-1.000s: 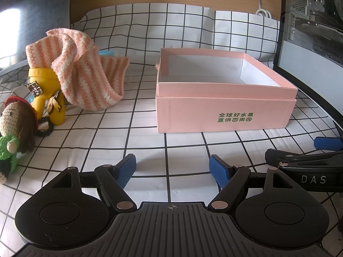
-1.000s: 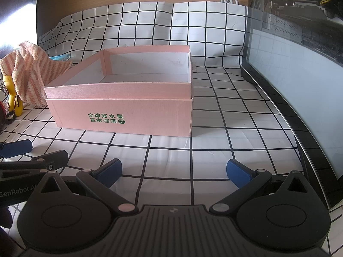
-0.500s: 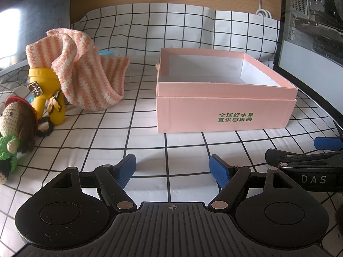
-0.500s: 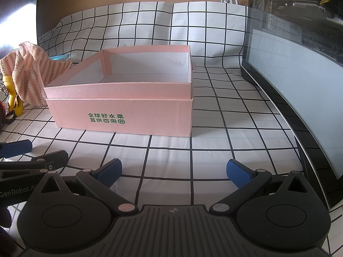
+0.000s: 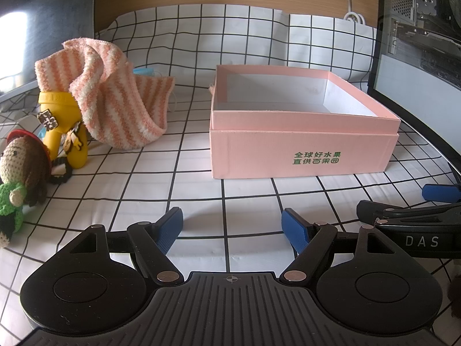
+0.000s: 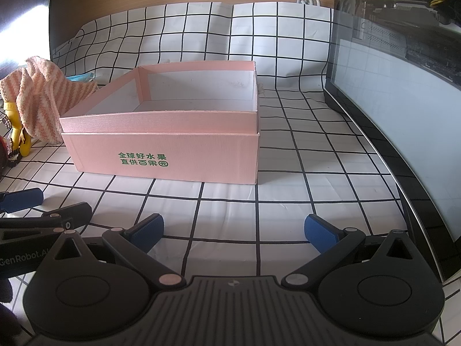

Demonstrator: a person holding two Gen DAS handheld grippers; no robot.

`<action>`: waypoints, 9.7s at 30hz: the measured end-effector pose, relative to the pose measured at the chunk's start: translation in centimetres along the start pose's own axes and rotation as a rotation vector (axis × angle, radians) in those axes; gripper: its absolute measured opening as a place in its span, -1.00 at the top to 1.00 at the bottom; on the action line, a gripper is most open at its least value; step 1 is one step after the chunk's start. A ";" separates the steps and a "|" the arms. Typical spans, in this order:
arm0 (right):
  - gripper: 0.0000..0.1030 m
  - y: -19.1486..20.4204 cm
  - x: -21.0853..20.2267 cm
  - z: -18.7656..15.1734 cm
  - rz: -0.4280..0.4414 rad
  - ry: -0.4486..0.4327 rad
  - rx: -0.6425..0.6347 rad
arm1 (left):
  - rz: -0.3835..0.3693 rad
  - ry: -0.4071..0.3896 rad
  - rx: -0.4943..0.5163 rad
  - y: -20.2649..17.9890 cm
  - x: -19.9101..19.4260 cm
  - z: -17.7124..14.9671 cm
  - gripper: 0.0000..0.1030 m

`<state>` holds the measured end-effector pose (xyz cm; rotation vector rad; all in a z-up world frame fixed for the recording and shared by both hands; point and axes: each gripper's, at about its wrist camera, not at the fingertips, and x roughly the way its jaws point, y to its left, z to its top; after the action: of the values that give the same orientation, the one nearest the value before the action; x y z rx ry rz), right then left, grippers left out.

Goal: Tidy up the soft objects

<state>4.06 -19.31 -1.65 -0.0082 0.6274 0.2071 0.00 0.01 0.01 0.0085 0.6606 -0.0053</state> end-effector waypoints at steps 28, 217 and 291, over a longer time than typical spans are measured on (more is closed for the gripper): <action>-0.91 17.8 -6.2 5.4 0.209 -0.037 -0.442 | 0.098 0.032 -0.463 33.0 -7.3 2.9 -0.47; 0.74 7.0 -8.4 3.8 0.176 0.134 -0.270 | -0.470 0.196 -0.014 18.0 -5.4 5.2 -0.22; -0.50 32.2 4.0 10.7 0.352 -0.043 -0.730 | -0.247 0.236 -0.444 29.2 -11.0 -1.9 -0.20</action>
<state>7.17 13.71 6.47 -0.5983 0.4787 0.7670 -9.64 29.21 5.38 -0.5065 0.8841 -0.0965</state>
